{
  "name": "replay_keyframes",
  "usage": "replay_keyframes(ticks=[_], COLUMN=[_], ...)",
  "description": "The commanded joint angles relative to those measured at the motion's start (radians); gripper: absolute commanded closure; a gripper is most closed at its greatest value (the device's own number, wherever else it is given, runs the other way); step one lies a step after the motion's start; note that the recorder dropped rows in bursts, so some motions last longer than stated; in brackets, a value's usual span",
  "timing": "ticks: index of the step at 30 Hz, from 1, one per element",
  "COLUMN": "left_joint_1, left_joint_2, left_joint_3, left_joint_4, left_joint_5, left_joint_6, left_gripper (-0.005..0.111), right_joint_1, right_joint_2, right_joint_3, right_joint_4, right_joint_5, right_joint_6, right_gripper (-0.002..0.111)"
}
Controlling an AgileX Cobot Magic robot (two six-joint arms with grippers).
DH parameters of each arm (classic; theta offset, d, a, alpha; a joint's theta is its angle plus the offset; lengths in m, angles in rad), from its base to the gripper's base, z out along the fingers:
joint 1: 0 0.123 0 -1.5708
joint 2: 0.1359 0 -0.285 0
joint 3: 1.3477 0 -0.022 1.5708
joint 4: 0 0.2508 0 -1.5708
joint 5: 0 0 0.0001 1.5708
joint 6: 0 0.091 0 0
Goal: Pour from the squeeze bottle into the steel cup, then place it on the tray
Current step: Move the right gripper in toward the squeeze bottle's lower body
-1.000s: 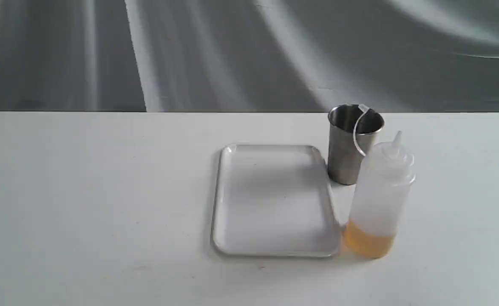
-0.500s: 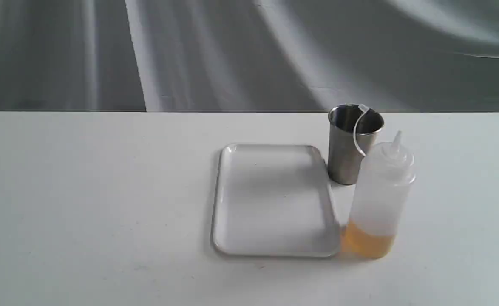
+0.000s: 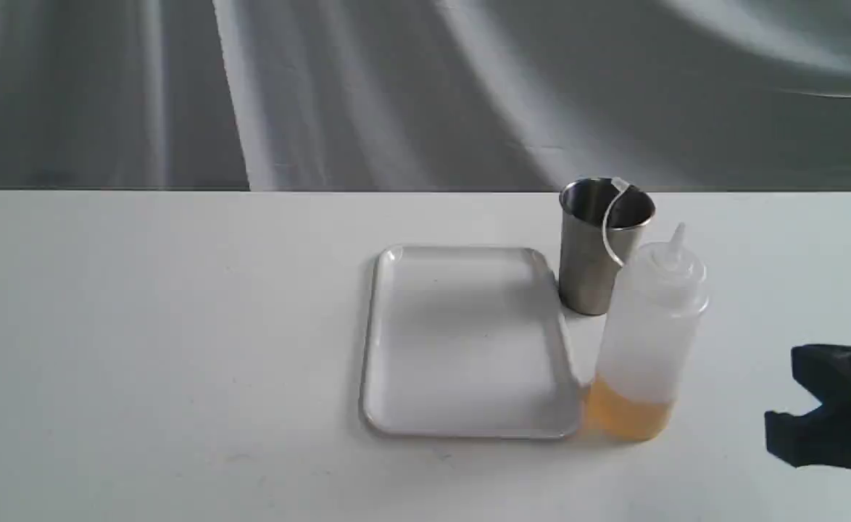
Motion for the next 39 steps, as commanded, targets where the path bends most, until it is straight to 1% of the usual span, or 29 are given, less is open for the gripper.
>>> replay_keyframes(ticks=[1,11,14,17,19,21,22,23,24,27,29,31,33,39], left_joint_1=[-0.006,-0.006,-0.006,-0.006,-0.006,-0.006,-0.006,-0.006,-0.006,-0.006,-0.006,-0.006,-0.006,-0.006], left_joint_2=[-0.003,-0.003,-0.003,-0.003,-0.003,-0.003,-0.003,-0.003,-0.003,-0.003,-0.003,-0.003,-0.003,-0.003], left_joint_3=[0.004,0.004,0.004,0.004,0.004,0.004,0.004,0.004,0.004,0.004,0.004,0.004,0.004,0.004], left_joint_4=[-0.001,-0.001,-0.001,-0.001,-0.001,-0.001,-0.001,-0.001,-0.001,-0.001,-0.001,-0.001,-0.001,-0.001], left_joint_5=[-0.007,-0.007,-0.007,-0.007,-0.007,-0.007,-0.007,-0.007,-0.007,-0.007,-0.007,-0.007,-0.007,-0.007], left_joint_6=[-0.005,-0.001,-0.001,-0.001,-0.005,-0.005,-0.005,-0.005,-0.005,-0.005,-0.005,-0.003,-0.003,-0.003], left_gripper=[0.107,0.107,0.107,0.107,0.107,0.107,0.107,0.107,0.107,0.107,0.107,0.107,0.107,0.107], right_joint_1=[0.005,0.005,0.005,0.005,0.005,0.005,0.005,0.005,0.005,0.005,0.005,0.005,0.005,0.005], right_joint_2=[0.084,0.405,0.471,0.508,0.523,0.524,0.524,0.524,0.524,0.524,0.524,0.524,0.524,0.549], right_joint_3=[0.029,0.029,0.029,0.029,0.029,0.029,0.029,0.029,0.029,0.029,0.029,0.029,0.029,0.029], right_joint_4=[-0.011,-0.011,-0.077,-0.093,-0.093,-0.093,-0.09,-0.09,-0.09,-0.09,-0.09,-0.09,-0.09,-0.09], right_joint_5=[-0.11,-0.37,-0.436,-0.451,-0.451,-0.454,-0.454,-0.457,-0.457,-0.46,-0.468,-0.489,-0.518,-0.563], right_joint_6=[-0.002,-0.002,0.017,0.023,0.023,0.023,0.023,0.023,0.023,0.025,0.054,0.08,0.084,0.084], right_gripper=[0.108,0.108,0.108,0.108,0.105,0.098,0.092,0.088,0.079,0.058,0.038,0.023,0.016,0.016])
